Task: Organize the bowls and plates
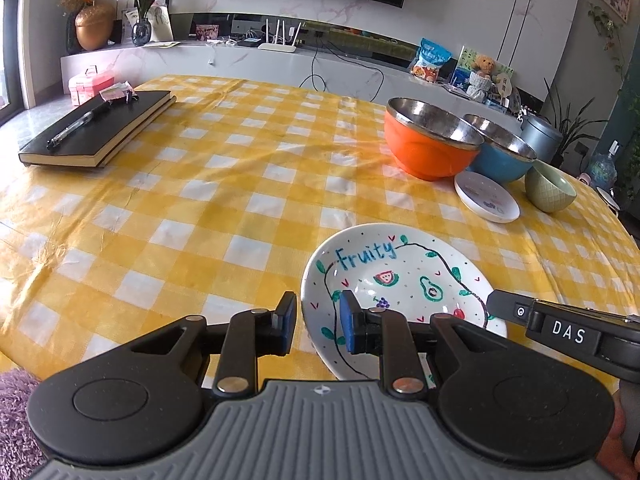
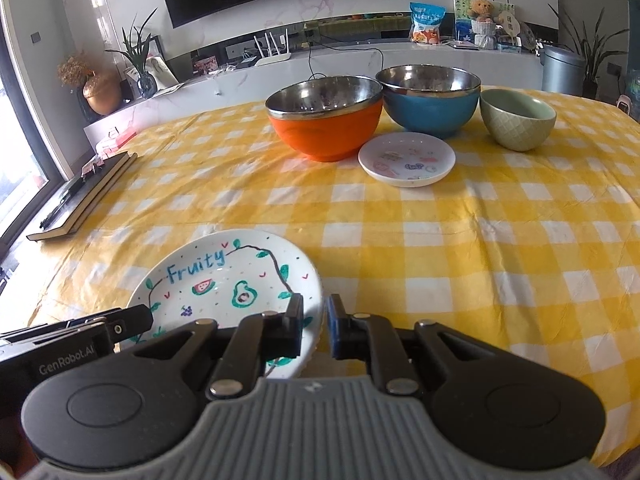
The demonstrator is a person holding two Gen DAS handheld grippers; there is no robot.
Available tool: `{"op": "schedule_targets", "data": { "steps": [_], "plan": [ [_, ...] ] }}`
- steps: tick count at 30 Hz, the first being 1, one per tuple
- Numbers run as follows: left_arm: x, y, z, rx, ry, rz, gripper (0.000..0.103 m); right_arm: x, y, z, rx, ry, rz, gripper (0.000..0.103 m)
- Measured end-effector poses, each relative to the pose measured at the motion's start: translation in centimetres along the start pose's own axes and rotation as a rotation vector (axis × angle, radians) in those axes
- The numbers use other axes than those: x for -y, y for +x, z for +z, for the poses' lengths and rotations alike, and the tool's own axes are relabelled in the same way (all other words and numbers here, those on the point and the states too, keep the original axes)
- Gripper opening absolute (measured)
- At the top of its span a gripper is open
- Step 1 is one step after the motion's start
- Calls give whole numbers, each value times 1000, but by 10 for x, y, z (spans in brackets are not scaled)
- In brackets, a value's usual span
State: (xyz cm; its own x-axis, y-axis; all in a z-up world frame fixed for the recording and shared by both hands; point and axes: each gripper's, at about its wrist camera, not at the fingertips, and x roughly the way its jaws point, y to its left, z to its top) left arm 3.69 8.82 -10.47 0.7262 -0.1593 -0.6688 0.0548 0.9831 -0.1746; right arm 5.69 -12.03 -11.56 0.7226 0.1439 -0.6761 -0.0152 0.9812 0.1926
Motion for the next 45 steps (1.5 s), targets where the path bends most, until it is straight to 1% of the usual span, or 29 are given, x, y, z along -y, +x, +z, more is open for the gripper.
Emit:
{"op": "schedule_targets", "data": {
  "steps": [1,3,6,11,14,17,22,27,33,36,40,45],
  "plan": [
    [-1,-2,2,4,-2,0,26,1,-2,1,6,1,-1,14],
    [0,-5,6,13,-4,8,28,5,-5,4,21,8,-10,24],
    [4,-9,13,27,11,21,32,12,-8,8,35,35,-18,26],
    [18,-12,22,27,42,30,35,24,-13,14,53,50,-38,29],
    [30,-11,29,32,74,10,37,31,-15,18,67,59,-45,34],
    [45,-6,35,35,102,-21,41,41,-17,22,81,85,-61,36],
    [65,8,49,26,94,-74,43,65,-17,28,99,134,-99,37],
    [85,28,62,15,79,-120,46,92,-11,33,97,195,-128,37],
    [105,58,77,-14,63,-157,47,113,7,47,94,244,-135,37],
    [112,75,83,-37,51,-162,47,117,18,57,94,245,-135,37],
    [119,99,90,-69,36,-150,47,122,36,71,81,253,-117,37],
    [122,127,98,-94,-7,-146,47,125,56,85,65,261,-106,35]
  ]
}}
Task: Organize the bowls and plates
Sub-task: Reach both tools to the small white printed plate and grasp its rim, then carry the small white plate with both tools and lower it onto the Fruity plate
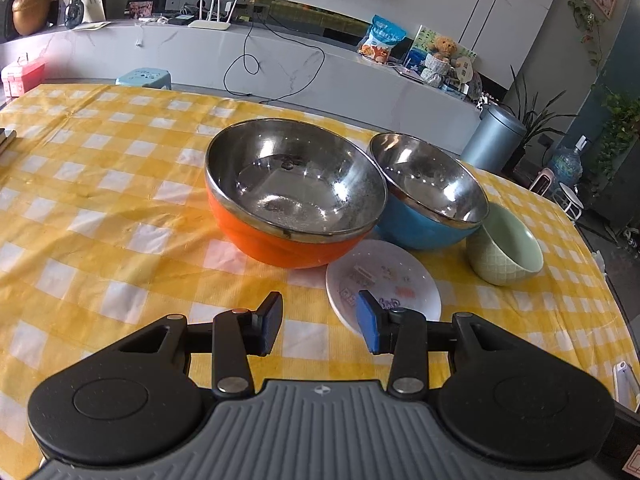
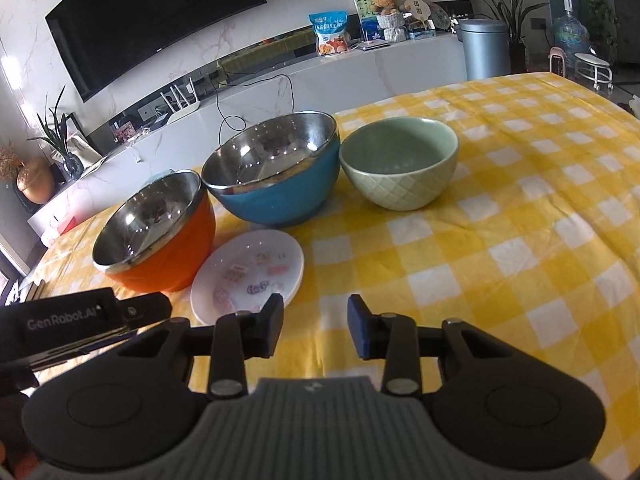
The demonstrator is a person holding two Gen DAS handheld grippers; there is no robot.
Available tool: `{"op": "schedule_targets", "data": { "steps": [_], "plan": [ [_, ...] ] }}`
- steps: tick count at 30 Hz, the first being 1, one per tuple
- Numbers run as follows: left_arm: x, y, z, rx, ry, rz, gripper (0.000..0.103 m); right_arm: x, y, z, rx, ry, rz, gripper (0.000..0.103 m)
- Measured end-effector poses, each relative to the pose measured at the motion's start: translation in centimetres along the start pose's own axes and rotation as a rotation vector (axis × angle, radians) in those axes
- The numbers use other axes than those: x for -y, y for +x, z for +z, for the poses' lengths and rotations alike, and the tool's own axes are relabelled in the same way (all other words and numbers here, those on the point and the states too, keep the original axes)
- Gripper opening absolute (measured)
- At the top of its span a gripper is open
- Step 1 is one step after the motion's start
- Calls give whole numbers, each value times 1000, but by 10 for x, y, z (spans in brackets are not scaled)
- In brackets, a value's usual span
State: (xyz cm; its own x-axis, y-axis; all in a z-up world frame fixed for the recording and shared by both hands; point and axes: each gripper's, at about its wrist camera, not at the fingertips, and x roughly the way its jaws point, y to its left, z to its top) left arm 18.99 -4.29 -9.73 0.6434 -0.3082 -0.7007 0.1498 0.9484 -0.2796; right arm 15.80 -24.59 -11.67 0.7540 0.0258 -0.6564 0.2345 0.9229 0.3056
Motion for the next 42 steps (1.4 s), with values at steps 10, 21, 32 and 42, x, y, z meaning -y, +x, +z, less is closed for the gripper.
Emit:
{"op": "schedule_targets", "data": {
  "steps": [10,21,32,42],
  "plan": [
    [-6,34,10,-25,-74,-11,44,-4,36,18,-22,51,30,27],
    [0,41,5,-28,-54,-22,11,-8,49,15,-33,45,23,6],
    [6,21,-2,-18,-29,-37,3,-7,31,10,-23,39,13,2],
    [5,-34,-21,0,-28,-54,3,-8,-20,-9,-35,66,36,2]
  ]
}}
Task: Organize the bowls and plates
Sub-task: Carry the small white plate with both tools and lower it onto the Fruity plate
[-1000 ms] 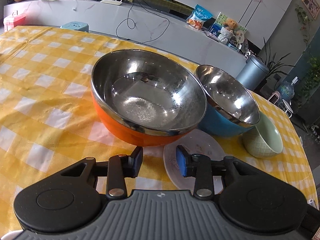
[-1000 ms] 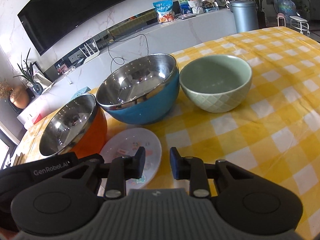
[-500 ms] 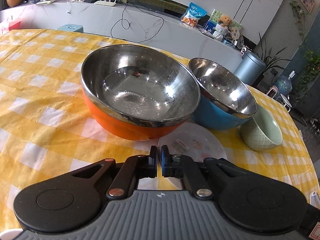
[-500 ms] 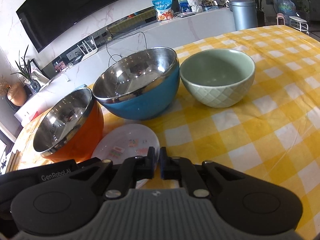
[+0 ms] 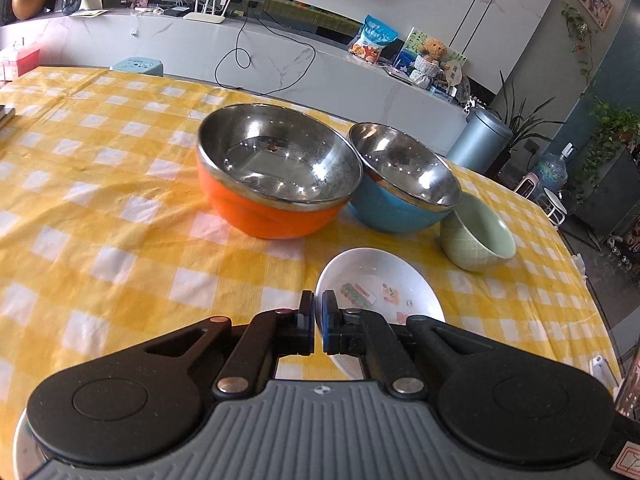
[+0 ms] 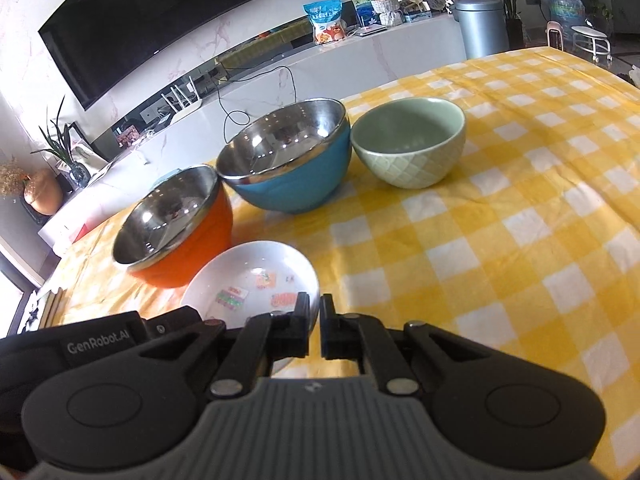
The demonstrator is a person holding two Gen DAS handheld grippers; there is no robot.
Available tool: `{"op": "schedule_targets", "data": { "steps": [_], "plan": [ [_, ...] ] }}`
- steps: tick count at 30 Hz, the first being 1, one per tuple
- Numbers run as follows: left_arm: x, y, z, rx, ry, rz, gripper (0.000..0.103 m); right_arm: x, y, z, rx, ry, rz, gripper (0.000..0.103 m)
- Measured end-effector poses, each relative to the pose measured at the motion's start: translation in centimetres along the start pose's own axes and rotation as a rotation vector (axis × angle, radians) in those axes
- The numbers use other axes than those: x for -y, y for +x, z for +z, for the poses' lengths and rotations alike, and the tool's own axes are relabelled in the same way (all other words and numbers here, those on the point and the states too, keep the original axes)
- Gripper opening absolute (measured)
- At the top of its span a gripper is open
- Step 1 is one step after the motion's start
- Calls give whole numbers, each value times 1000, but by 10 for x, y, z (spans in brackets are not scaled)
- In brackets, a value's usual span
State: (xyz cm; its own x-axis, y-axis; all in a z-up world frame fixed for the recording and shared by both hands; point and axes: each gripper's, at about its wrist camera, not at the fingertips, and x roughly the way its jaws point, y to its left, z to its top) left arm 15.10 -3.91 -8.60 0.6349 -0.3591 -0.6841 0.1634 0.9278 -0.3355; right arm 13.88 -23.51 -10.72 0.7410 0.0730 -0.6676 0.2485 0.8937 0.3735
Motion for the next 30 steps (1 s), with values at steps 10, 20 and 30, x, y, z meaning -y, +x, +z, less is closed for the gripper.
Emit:
{"op": "schedule_targets", "data": {
  "steps": [10,20,30],
  "plan": [
    [-18,-67,-23,40,-23,19,3,-25,-57,-36,-4,-35,61,2],
    [-55,-115,-49,68,-100,47,3,-53,-83,-68,-57,-83,138,2],
    [-92,-126,-65,56,-184,91,3,-83,-79,-90,-126,-142,171,2]
  ]
}}
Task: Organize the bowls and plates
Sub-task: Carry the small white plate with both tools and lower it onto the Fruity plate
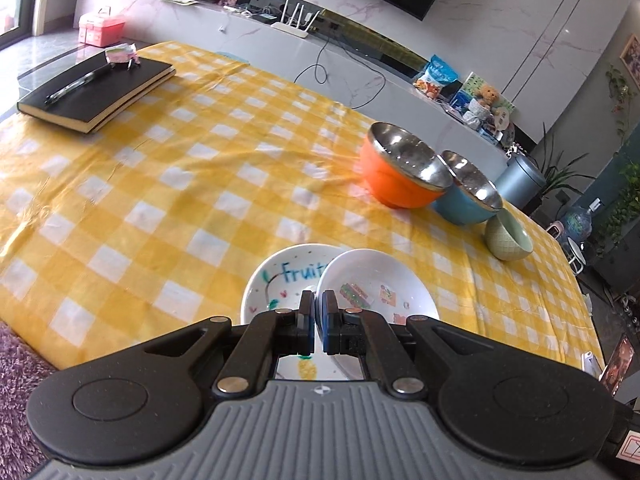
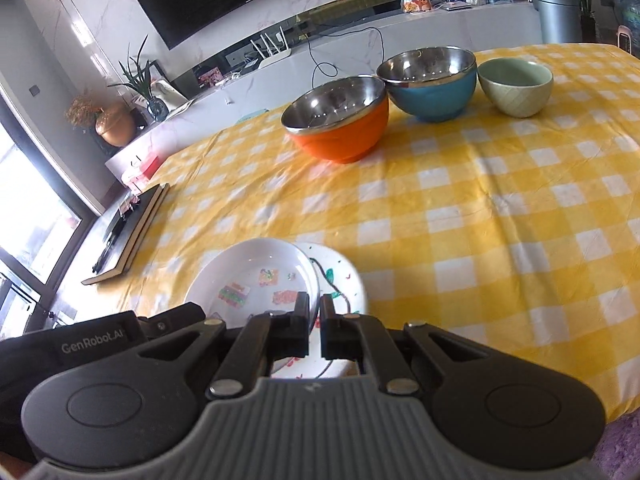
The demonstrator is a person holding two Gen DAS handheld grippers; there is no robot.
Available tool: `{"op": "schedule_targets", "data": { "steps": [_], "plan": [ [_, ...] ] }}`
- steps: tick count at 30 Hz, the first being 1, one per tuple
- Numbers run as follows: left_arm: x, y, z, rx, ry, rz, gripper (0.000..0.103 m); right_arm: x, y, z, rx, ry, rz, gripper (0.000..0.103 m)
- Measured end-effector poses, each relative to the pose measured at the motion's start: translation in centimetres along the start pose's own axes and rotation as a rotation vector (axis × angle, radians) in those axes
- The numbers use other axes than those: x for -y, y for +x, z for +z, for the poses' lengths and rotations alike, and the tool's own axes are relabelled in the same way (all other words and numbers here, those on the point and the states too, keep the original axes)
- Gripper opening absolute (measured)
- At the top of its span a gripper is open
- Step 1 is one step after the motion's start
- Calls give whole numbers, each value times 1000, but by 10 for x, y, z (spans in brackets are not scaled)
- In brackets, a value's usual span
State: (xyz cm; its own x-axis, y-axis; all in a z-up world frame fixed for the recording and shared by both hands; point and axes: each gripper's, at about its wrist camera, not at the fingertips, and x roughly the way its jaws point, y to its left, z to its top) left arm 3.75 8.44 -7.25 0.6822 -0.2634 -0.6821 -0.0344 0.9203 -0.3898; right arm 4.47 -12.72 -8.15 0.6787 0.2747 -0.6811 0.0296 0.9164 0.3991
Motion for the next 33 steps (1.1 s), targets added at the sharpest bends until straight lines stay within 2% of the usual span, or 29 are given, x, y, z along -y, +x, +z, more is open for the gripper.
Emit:
{"op": "schedule_targets", "data": {
  "steps": [20,29,33],
  "plan": [
    [-15,30,-5,-72,-32,34,4,-1,32,-3,-62,-3,-39,2],
    [-11,32,-6,-71,0,60,5,0,36,-3,-73,-4,-31,4],
    [-8,32,-7,-67,18,66,15,1,35,-3,-68,-4,-26,5]
  ]
}}
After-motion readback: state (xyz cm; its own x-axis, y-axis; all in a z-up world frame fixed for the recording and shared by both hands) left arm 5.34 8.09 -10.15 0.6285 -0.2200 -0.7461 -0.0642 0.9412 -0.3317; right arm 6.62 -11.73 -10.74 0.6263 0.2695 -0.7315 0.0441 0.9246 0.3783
